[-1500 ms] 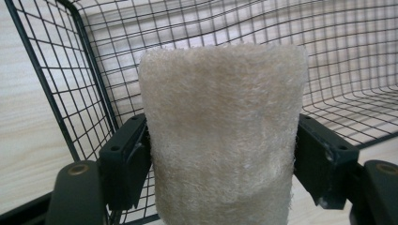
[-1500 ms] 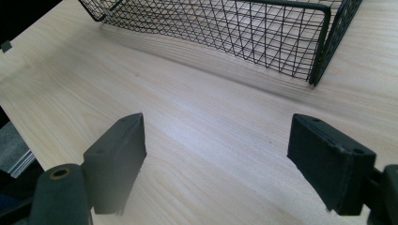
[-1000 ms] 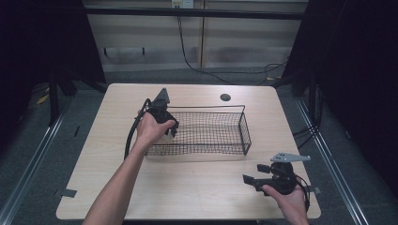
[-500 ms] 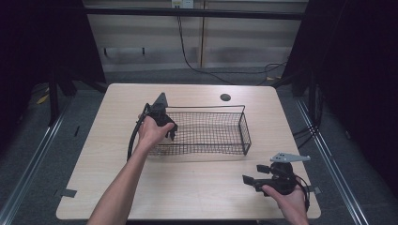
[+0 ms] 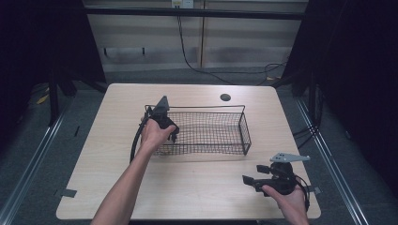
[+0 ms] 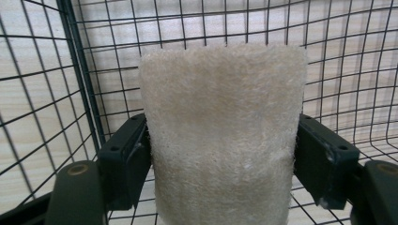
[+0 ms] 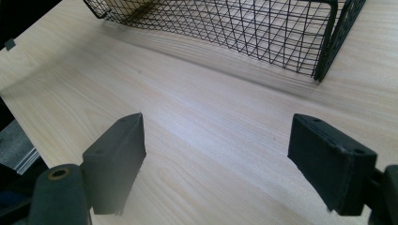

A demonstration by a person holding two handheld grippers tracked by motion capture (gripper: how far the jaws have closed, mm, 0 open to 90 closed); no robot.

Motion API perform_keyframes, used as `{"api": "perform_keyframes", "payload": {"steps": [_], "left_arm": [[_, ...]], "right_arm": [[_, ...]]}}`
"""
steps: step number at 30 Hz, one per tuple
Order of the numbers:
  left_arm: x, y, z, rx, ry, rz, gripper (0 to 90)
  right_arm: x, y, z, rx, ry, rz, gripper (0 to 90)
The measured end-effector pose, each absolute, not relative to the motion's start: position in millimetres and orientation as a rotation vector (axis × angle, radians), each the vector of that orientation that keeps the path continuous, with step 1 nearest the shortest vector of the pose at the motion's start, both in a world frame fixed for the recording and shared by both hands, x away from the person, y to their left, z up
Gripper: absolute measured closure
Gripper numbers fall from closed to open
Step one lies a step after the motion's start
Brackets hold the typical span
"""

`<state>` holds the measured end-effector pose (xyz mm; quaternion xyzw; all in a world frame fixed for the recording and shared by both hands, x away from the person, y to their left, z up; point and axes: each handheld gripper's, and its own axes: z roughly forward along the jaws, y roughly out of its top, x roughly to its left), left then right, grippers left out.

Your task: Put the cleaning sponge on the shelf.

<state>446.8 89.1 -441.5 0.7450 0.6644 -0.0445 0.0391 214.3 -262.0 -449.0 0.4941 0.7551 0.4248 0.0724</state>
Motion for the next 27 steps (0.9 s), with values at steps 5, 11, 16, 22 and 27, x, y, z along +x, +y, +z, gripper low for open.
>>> {"api": "perform_keyframes", "payload": {"steps": [5,11,16,22,27], "left_arm": [[447.8,87.7,-440.8,2.283,2.015,-0.162,26.8],[447.5,89.2,-445.0,2.303,2.019,-0.175,26.6],[447.4,92.2,-447.7,2.281,2.011,-0.215,22.1],[447.9,94.1,-446.6,2.272,1.993,-0.243,17.9],[447.9,96.6,-442.5,2.240,1.998,-0.233,18.9]], "right_arm": [[214.3,-262.1,-449.0,1.486,2.269,1.272,18.9],[214.4,-262.5,-449.2,1.487,2.268,1.271,18.9],[214.7,-262.3,-449.3,1.492,2.263,1.271,18.8],[214.8,-262.3,-449.2,1.496,2.269,1.268,18.7],[214.8,-262.4,-449.3,1.493,2.267,1.270,18.5]]}}
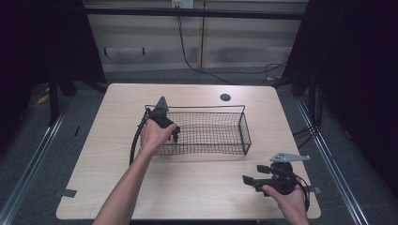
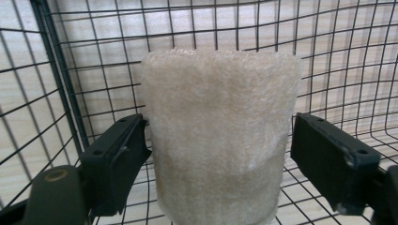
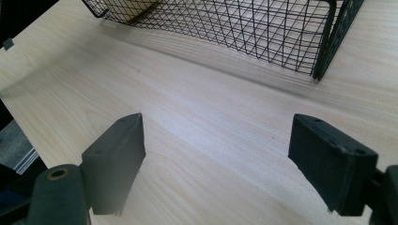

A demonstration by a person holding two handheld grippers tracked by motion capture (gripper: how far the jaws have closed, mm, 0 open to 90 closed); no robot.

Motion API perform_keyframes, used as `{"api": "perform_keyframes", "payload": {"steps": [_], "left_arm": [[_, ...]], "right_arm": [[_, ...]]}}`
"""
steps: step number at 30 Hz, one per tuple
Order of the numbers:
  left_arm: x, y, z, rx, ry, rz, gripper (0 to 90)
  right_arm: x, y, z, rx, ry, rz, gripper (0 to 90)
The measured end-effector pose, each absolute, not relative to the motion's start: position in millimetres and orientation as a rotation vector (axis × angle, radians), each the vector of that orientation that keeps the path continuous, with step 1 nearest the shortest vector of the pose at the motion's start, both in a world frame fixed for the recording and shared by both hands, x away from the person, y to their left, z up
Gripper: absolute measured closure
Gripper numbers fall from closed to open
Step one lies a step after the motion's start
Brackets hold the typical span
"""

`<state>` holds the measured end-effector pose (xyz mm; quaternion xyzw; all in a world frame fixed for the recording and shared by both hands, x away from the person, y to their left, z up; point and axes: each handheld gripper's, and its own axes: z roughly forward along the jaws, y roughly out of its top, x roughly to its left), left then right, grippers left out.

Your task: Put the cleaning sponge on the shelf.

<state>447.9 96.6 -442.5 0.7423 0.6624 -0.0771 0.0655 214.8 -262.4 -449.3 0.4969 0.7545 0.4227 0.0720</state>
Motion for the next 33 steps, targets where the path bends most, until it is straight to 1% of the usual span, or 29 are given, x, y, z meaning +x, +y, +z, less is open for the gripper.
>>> {"api": "perform_keyframes", "payload": {"steps": [2,3,5,7,9,12,15,17,21,26,33], "left_arm": [[448,99,-442,2.250,1.986,-0.247,17.8],[449,100,-441,2.243,1.988,-0.262,18.6],[449,103,-438,2.225,1.982,-0.244,20.2],[448,104,-437,2.227,1.967,-0.259,16.4],[447,105,-434,2.224,1.951,-0.257,18.2],[447,106,-430,2.221,1.925,-0.270,18.0],[446,106,-423,2.210,1.902,-0.236,17.9],[445,107,-417,2.206,1.847,-0.237,17.9],[443,110,-409,2.186,1.810,-0.226,17.8],[440,117,-399,2.179,1.707,-0.216,17.8],[435,124,-390,2.178,1.608,-0.202,17.7]], "right_arm": [[215,-263,-449,1.497,2.265,1.271,18.4],[215,-263,-449,1.497,2.266,1.271,18.4],[215,-262,-449,1.496,2.268,1.270,18.3],[215,-262,-449,1.501,2.268,1.267,18.3],[216,-262,-450,1.501,2.269,1.264,18.2],[216,-262,-450,1.504,2.270,1.262,18.2],[216,-262,-450,1.503,2.269,1.263,18.2],[216,-262,-450,1.504,2.270,1.262,18.2],[216,-262,-450,1.503,2.271,1.262,18.2],[216,-262,-450,1.504,2.270,1.262,18.2],[216,-262,-450,1.504,2.272,1.258,18.2]]}}
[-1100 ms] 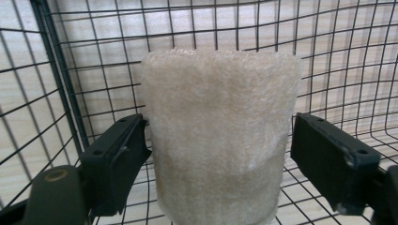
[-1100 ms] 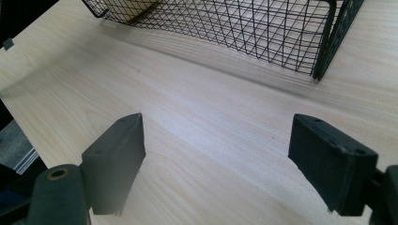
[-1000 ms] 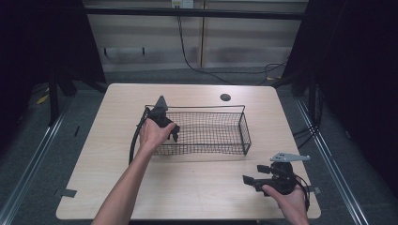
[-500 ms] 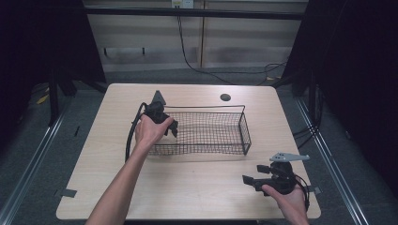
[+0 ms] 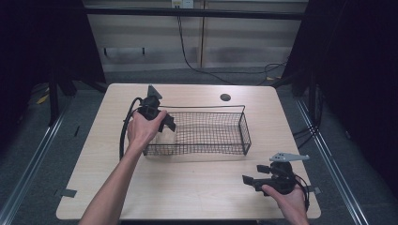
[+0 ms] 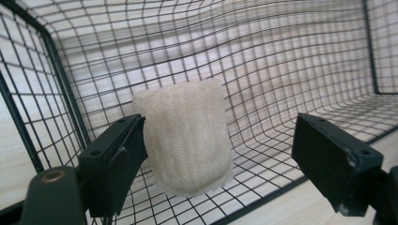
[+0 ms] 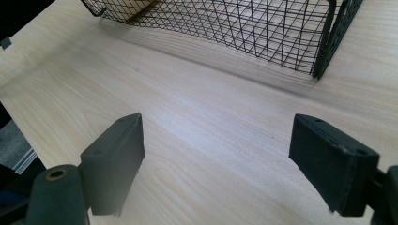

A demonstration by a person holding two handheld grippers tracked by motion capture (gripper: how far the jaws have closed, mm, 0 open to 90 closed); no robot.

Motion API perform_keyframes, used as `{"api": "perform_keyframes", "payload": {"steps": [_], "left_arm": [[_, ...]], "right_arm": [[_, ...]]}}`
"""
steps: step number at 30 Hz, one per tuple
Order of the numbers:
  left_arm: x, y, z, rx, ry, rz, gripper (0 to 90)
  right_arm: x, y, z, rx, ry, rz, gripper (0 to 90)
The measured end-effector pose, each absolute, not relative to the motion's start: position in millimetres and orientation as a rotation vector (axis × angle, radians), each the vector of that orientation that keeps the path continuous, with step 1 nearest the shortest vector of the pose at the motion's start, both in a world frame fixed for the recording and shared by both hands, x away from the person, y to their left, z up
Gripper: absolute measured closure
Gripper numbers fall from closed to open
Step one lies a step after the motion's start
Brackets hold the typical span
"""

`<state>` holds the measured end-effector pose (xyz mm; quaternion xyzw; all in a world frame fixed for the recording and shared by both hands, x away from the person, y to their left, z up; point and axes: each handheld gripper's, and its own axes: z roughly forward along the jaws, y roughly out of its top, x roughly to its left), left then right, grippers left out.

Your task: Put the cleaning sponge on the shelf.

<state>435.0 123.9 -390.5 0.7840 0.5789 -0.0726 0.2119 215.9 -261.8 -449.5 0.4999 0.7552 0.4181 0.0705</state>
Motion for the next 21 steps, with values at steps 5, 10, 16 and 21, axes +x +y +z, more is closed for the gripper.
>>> {"api": "perform_keyframes", "payload": {"steps": [5,10,16,21], "left_arm": [[430,127,-385,2.218,1.450,-0.210,17.7],[423,135,-375,2.234,1.336,-0.199,17.8],[412,142,-367,2.285,1.276,-0.127,18.0],[405,152,-364,2.287,1.211,-0.131,21.4]], "right_arm": [[216,-261,-450,1.502,2.272,1.256,18.2],[216,-262,-450,1.503,2.271,1.251,18.2],[216,-261,-450,1.504,2.274,1.250,18.2],[217,-261,-450,1.504,2.273,1.249,18.2]]}}
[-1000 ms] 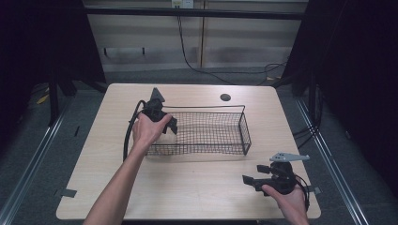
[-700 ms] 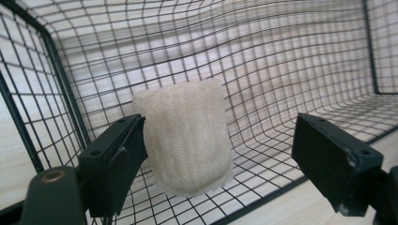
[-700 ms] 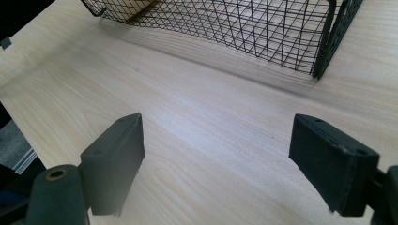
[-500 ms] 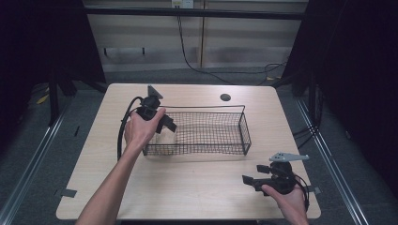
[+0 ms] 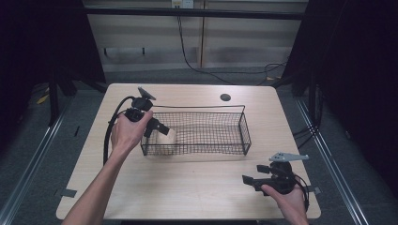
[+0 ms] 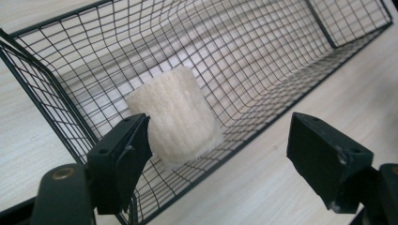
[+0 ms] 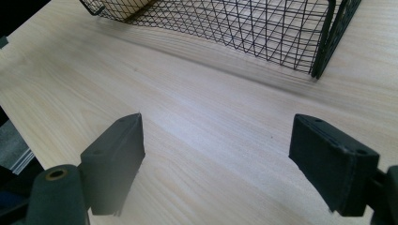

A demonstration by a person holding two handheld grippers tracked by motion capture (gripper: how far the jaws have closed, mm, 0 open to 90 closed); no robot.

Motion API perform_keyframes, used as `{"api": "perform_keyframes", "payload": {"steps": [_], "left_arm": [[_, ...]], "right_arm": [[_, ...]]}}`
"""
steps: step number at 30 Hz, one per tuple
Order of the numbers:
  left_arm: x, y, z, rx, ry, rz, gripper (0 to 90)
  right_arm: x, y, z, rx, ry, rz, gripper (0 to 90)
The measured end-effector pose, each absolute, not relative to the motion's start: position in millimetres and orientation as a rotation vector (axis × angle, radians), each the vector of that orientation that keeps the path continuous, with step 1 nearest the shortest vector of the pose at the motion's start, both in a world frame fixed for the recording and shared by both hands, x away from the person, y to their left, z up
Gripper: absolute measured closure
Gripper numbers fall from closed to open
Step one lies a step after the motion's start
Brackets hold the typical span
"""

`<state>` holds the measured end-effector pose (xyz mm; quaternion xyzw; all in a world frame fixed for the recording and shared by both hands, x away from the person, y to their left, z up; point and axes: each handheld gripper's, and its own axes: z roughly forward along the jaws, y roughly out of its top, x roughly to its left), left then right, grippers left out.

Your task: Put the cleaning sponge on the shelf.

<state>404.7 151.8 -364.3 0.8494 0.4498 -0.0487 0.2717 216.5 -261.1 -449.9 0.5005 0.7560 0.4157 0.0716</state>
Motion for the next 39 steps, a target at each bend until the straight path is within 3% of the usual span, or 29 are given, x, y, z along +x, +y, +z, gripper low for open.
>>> {"api": "perform_keyframes", "payload": {"steps": [7,12,26,39], "left_arm": [[397,165,-360,2.277,1.109,-0.189,21.1],[383,167,-359,2.301,1.050,-0.142,16.6],[343,198,-360,2.190,0.882,-0.126,17.0],[307,233,-392,2.075,0.874,-0.100,16.3]], "right_arm": [[216,-261,-450,1.506,2.269,1.253,18.2],[217,-261,-450,1.511,2.268,1.250,18.2],[217,-261,-450,1.514,2.269,1.249,18.1],[218,-260,-450,1.514,2.275,1.252,18.0]]}}
